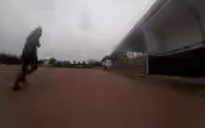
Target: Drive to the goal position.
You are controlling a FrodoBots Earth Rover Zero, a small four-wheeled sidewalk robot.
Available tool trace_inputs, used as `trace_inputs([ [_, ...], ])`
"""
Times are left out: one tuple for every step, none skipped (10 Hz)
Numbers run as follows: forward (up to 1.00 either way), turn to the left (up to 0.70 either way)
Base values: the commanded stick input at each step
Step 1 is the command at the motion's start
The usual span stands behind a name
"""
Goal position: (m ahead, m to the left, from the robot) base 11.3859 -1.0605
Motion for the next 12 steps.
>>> trace_inputs([
  [1.0, 0.0],
  [1.0, 0.0],
  [1.0, 0.0],
  [1.0, 0.0],
  [1.0, 0.0],
  [1.0, 0.0],
  [1.0, 0.0],
  [1.0, 0.0],
  [1.0, 0.0],
  [1.0, 0.0],
  [1.0, 0.0],
  [1.0, 0.0],
])
